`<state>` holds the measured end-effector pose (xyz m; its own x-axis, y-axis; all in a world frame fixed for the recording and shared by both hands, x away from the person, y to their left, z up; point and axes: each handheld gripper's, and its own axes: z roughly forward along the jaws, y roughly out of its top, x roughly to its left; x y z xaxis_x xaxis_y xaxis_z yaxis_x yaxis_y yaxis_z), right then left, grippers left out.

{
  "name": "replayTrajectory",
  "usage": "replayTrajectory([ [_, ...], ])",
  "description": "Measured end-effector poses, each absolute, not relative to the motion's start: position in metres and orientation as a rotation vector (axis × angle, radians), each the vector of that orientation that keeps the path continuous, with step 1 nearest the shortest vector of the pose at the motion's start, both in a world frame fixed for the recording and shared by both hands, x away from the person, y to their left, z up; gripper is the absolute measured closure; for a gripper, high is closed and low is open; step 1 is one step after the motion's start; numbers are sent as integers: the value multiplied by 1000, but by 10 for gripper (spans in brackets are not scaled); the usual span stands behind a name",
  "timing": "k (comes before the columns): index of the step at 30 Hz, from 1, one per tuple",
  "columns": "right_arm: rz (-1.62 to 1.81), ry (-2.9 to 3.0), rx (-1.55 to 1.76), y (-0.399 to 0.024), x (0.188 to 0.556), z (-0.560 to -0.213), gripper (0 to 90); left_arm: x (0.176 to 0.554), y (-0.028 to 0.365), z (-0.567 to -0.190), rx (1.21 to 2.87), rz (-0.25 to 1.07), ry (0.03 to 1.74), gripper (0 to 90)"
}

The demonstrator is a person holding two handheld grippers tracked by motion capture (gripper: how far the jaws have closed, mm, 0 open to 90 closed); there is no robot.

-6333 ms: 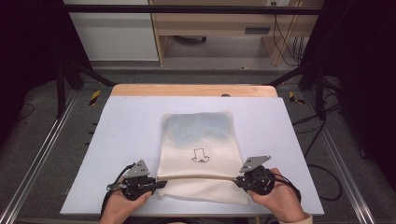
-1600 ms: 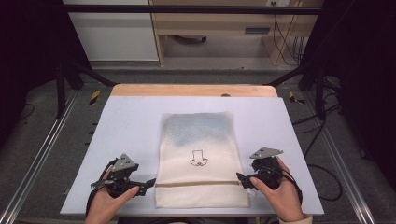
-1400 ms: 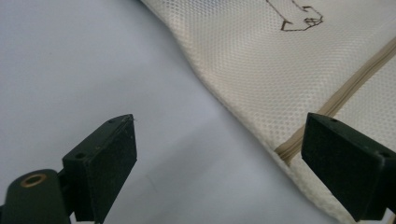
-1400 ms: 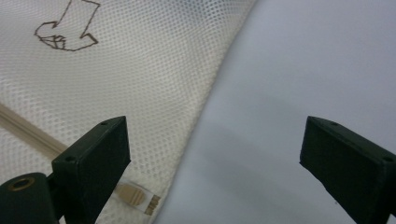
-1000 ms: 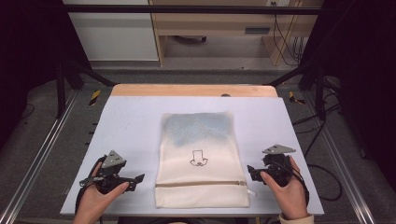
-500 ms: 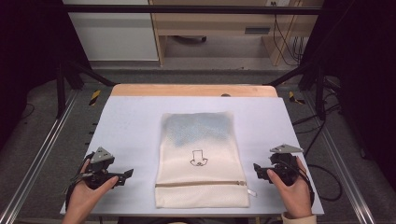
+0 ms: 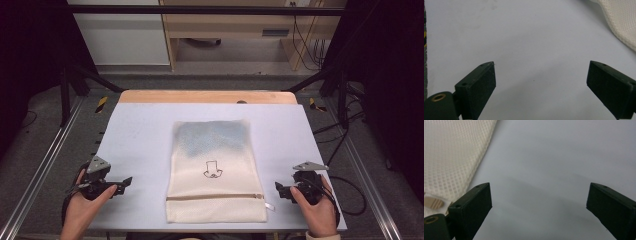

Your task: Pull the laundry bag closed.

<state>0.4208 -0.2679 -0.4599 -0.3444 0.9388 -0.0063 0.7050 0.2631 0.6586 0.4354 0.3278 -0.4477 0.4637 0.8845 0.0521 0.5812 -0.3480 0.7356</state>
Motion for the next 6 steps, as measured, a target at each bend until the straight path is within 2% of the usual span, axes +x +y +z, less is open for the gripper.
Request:
replayTrajectory([
  [6,828,2130,1491,-273,413,-463,61,436,325,-450,2078,594,1180,58],
])
